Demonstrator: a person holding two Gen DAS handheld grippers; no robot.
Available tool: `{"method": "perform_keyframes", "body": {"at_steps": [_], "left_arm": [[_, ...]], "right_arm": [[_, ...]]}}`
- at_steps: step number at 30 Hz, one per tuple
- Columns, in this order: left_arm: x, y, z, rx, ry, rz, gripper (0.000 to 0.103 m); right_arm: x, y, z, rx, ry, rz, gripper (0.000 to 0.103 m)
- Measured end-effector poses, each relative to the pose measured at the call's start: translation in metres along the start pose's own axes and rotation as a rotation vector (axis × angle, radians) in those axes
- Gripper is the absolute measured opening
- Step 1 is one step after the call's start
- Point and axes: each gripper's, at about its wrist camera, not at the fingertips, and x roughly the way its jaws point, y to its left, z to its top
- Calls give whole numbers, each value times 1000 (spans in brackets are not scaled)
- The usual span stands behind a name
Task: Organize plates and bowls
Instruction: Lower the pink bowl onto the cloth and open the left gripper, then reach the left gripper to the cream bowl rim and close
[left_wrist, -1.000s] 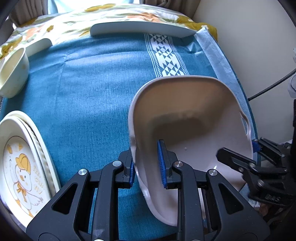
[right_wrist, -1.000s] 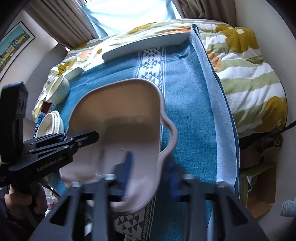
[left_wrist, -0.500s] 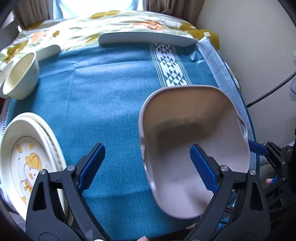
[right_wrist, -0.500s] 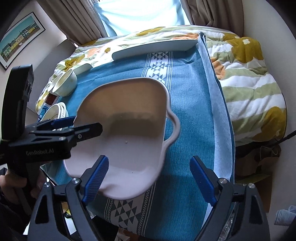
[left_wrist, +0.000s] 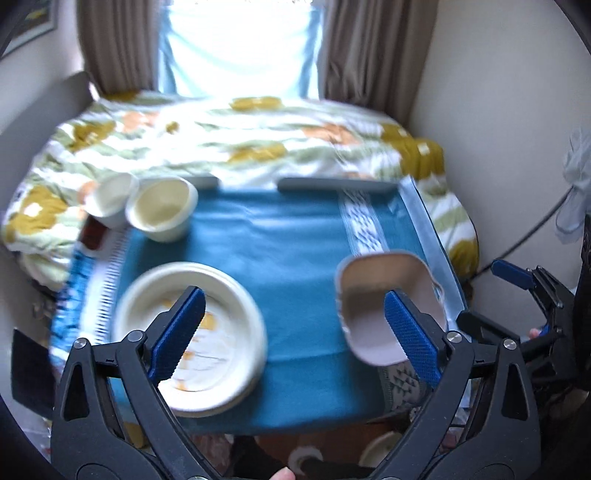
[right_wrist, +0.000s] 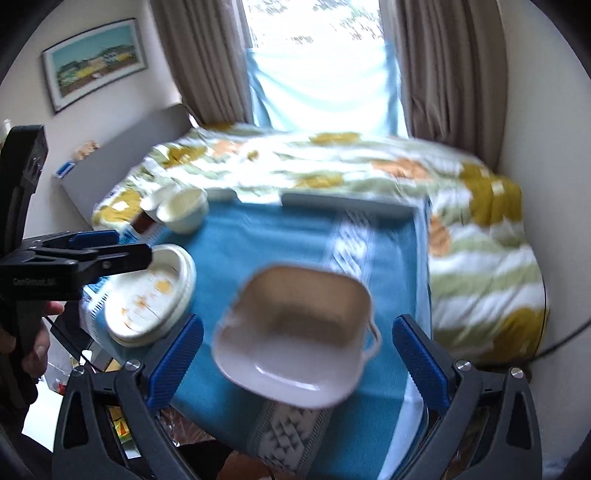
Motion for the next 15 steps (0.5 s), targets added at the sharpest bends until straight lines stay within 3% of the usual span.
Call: {"method": "perform_keyframes", "body": {"at_steps": [4,8,15], "left_arm": [[-28,34,10,-18,-66,60,100],[-40,79,21,-59,-97,95,100],[-16,163,44,-103,-49,125,100]], "right_arm": [[-6,35,35,-65,-84,37,102],[6,65,71,-67,-90,60,102],[57,110,120,-36,-74,71,102]]}}
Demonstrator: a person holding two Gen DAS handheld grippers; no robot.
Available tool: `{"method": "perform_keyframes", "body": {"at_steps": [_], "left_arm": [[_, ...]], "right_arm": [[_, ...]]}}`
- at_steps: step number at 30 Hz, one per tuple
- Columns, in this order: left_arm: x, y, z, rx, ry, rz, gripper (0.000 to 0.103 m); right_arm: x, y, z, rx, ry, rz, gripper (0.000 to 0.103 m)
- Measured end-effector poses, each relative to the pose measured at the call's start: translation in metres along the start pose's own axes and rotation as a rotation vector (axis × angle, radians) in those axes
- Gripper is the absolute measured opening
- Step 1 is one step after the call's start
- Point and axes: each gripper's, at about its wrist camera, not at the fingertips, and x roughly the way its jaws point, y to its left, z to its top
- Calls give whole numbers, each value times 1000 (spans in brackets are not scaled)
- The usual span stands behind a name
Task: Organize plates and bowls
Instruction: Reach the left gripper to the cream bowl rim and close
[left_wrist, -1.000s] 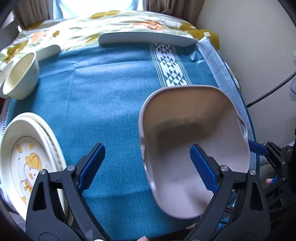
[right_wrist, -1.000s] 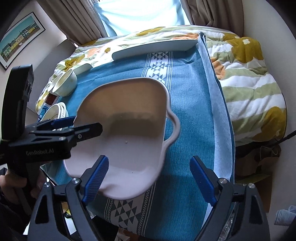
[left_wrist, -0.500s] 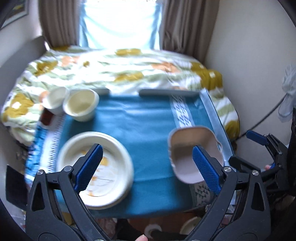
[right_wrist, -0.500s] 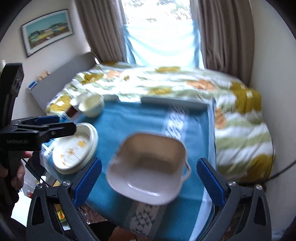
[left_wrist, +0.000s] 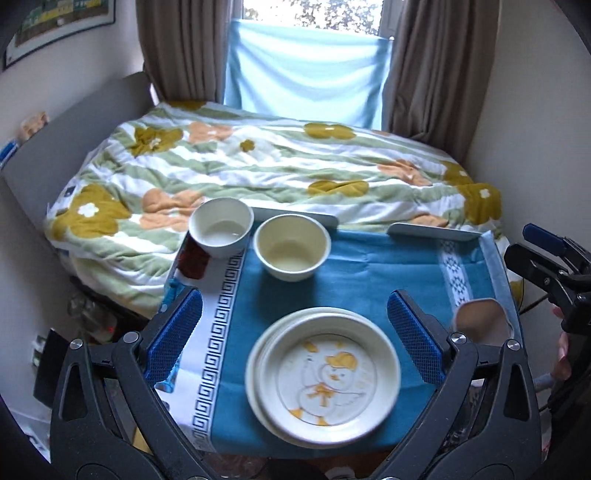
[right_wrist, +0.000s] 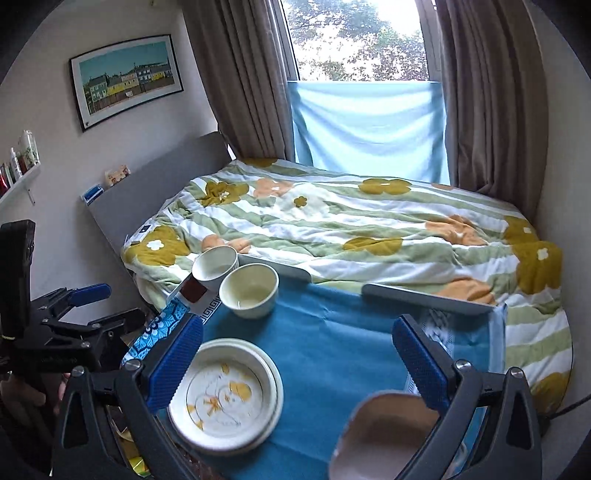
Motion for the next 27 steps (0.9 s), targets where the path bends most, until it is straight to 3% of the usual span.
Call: {"method": "perform_keyframes", "body": {"at_steps": [10,12,13,15,17,18,20,27], "left_arm": [[111,92,34,-137,173,-166,99],[136,100,35,-165,220,-189,94],[147,100,35,-177,241,-202,91],[172,103,34,-210,287,-243,73],[197,101,32,-221,326,-271,70],[204,100,31,-219,338,-272,66],[224,97,30,-215,368,-282,56],[264,87,28,-175,390,-266,36]], "right_arm": [[137,23,22,124,198,5,102],[165,23,22,155,246,-1,99],[177,22,22,169,271,2,96],[198,22,21,187,313,7,84],[221,22,18,196,356,2,76],[231,22,17,201,376,1,66],[251,19,13,215,420,4,56],[288,12,3,249,486,18,34]]}}
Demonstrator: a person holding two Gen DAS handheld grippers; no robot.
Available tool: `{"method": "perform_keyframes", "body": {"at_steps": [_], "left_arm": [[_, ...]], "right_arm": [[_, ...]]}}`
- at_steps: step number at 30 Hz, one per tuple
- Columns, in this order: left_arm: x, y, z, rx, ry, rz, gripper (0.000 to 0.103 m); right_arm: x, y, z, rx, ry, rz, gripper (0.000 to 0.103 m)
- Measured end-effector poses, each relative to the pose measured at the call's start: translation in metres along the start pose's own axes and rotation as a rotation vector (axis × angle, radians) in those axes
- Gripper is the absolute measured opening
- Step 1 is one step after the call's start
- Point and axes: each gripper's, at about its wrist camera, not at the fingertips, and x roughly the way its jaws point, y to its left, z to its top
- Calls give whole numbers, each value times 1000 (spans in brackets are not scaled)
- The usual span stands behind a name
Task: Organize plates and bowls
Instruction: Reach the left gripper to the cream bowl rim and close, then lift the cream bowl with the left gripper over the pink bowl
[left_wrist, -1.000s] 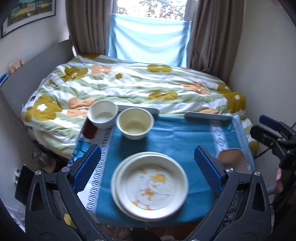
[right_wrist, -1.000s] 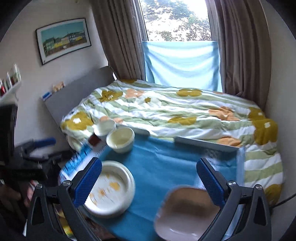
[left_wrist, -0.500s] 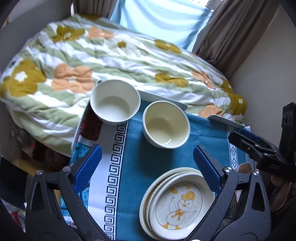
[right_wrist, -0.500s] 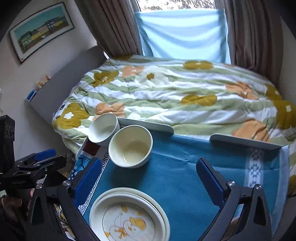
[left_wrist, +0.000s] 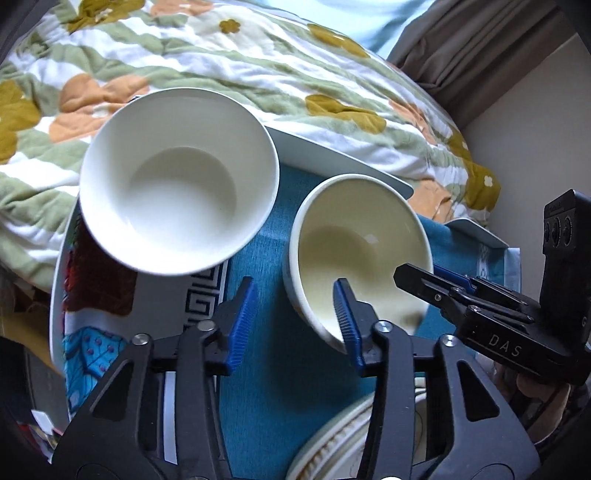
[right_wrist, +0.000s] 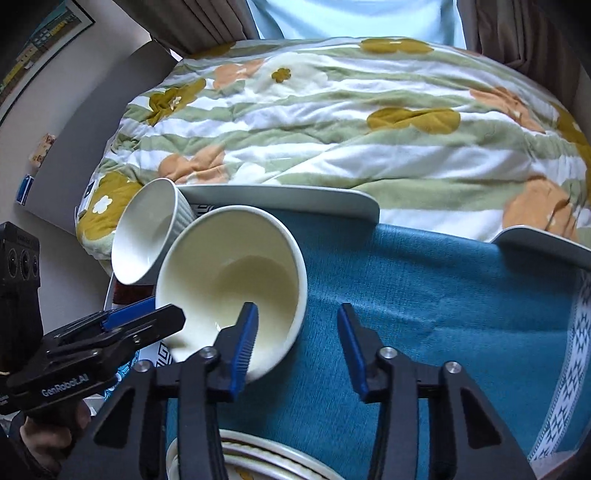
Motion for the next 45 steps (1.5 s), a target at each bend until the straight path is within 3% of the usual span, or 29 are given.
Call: {"method": "perform_keyframes", "body": {"at_steps": [1,3,6,20,25,34,45], "left_arm": [[1,1,2,1,0,1,35],[5,2,5,7,4,1,22],[8,-1,8,29,-2,0,16],[-7,-25,14,121,-39,76,15],[-23,-45,9,149,-46,61,15],[-57,-116,-17,217,-62,10,15],[-67,-235,-97,290,-46,-42,15]], "right_arm": [[2,0,0,3,1,4,34],[3,-1,1,7,1,8,27],[7,0,2,25,11,40,15],[-6,0,2,51,-20,46,14],[-27,-5,-4,83,-46,25,13],[-98,-29,-25,129,-110,-14,13],[-197,-101,-104,178,-155,-64,13]]}}
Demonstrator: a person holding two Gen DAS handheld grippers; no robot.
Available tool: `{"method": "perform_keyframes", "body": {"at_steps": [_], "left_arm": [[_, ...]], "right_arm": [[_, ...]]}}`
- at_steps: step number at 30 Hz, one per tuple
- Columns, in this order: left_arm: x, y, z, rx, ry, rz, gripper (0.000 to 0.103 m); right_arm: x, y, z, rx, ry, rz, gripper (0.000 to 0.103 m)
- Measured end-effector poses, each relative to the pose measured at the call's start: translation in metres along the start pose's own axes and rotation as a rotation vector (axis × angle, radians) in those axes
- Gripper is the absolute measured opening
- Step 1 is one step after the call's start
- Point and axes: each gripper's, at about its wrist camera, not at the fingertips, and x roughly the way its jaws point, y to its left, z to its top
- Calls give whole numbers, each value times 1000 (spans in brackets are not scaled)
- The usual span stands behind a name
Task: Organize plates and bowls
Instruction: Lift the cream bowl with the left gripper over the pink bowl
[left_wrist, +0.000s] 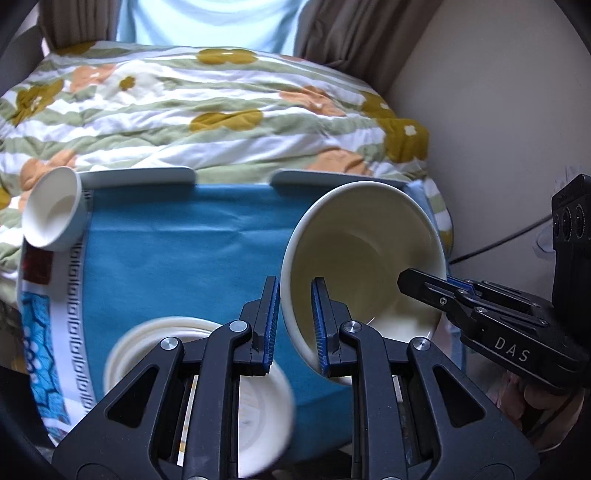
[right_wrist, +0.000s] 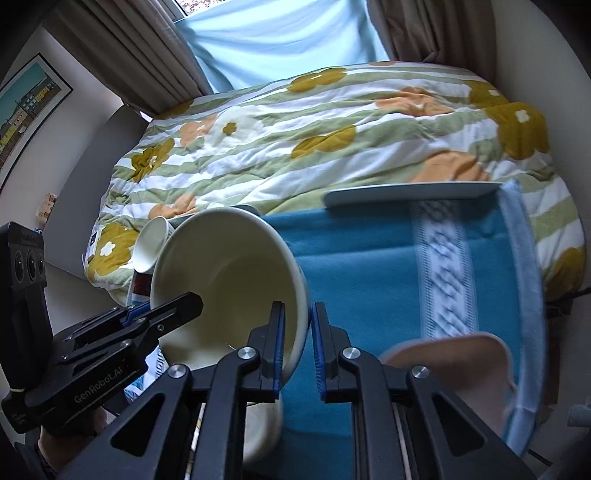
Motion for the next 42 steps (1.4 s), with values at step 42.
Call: {"method": "perform_keyframes", "body": {"at_steps": [42], "left_arm": [[133,-124,-47,338,300,86,16]], "right_arm": [[4,-151,-101,318,110,-65,13]]}}
